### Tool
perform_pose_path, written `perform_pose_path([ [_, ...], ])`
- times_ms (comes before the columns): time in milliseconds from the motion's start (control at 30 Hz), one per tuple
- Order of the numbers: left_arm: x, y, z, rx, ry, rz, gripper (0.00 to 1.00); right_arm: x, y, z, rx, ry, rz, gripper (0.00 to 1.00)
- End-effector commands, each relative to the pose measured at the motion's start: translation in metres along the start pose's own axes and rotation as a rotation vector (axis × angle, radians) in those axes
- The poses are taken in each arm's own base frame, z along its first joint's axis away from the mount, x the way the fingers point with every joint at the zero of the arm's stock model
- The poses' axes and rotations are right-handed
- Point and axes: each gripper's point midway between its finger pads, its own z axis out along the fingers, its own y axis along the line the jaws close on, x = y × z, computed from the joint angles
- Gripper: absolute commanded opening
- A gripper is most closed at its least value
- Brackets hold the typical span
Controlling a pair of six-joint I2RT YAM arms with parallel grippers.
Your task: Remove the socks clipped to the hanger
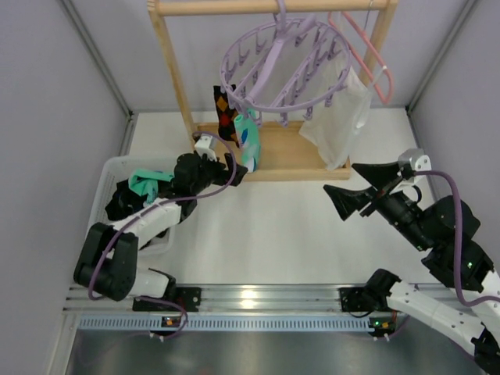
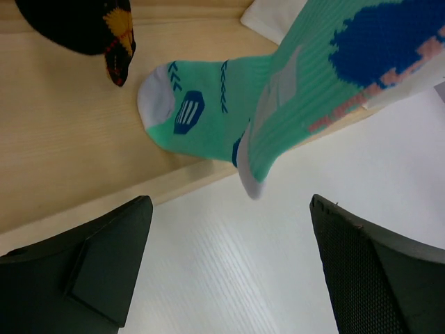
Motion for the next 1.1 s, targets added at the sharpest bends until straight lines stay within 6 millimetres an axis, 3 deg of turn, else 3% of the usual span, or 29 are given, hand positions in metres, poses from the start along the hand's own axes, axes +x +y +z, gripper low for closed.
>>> perform_pose_path([
  [0, -0.065, -0.029, 0.023, 0.157, -0.208, 0.12, 0.98, 0.001, 0.027, -0.007, -0.162, 0.012, -0.011, 0.99],
  [67, -0.063, -0.038, 0.03, 0.219, -0.187, 0.13, 0.97, 0.002, 0.03, -0.008, -0.181, 0.014, -0.021, 0.99],
  [233, -0.061, -0.031, 0.047, 0.19, -0.205, 0.14, 0.87, 0.002, 0.032, -0.008, -0.199, 0.018, -0.035, 0.99],
  [367, -0.067, -0.027, 0.06, 0.151, -0.223, 0.16, 0.58, 0.004, 0.037, -0.005, -0.222, 0.025, -0.032, 0.99],
  [400, -0.072, -0.03, 0.062, 0.152, -0.235, 0.164, 0.39, 0.004, 0.037, -0.004, -0.223, 0.024, -0.03, 0.99],
  [500, -0.085, -0.042, 0.055, 0.16, -0.272, 0.161, 0.06, 0.005, 0.035, -0.003, -0.21, 0.026, -0.021, 0.99],
  [533, -0.087, -0.043, 0.052, 0.143, -0.285, 0.169, 0.03, 0.003, 0.033, -0.001, -0.195, 0.016, -0.009, 0.99],
  [567, -0.091, -0.047, 0.048, 0.129, -0.304, 0.174, 0.0, 0.0, 0.032, -0.001, -0.187, 0.006, -0.004, 0.99],
  [600, -0.1, -0.066, 0.037, 0.153, -0.337, 0.186, 0.0, -0.002, 0.032, -0.001, -0.18, -0.001, 0.013, 1.0],
  [667, -0.104, -0.073, 0.028, 0.106, -0.375, 0.189, 0.0, -0.012, 0.027, 0.001, -0.145, -0.04, 0.036, 0.99],
  [700, -0.105, -0.092, 0.018, 0.13, -0.394, 0.188, 0.0, -0.018, 0.026, 0.0, -0.132, -0.059, 0.059, 0.99],
  [733, -0.105, -0.097, 0.013, 0.118, -0.402, 0.202, 0.0, -0.024, 0.02, 0.001, -0.094, -0.081, 0.076, 0.99],
  [767, -0.107, -0.088, 0.009, 0.029, -0.419, 0.196, 0.0, -0.031, 0.018, 0.0, -0.077, -0.107, 0.09, 1.0],
  [800, -0.098, -0.103, 0.003, 0.014, -0.4, 0.234, 0.0, -0.043, 0.014, -0.002, -0.05, -0.132, 0.107, 0.99],
  [867, -0.098, -0.102, -0.004, -0.113, -0.416, 0.241, 0.0, -0.045, 0.01, -0.001, -0.018, -0.106, 0.107, 0.99],
  [900, -0.087, -0.125, -0.007, -0.091, -0.398, 0.262, 0.0, -0.064, 0.01, -0.005, -0.011, -0.135, 0.108, 0.99],
  [967, -0.073, -0.126, -0.007, -0.198, -0.354, 0.33, 0.0, -0.066, 0.001, -0.001, 0.051, -0.104, 0.107, 0.99],
  [1000, -0.072, -0.151, -0.009, -0.179, -0.354, 0.348, 0.0, -0.082, -0.004, -0.005, 0.084, -0.127, 0.108, 0.99],
  [1033, -0.066, -0.153, -0.01, -0.227, -0.331, 0.415, 0.0, -0.081, -0.006, 0.002, 0.103, -0.106, 0.101, 0.99],
  [1067, -0.046, -0.162, -0.005, -0.269, -0.297, 0.461, 0.0, -0.091, -0.007, 0.0, 0.115, -0.108, 0.096, 0.99],
])
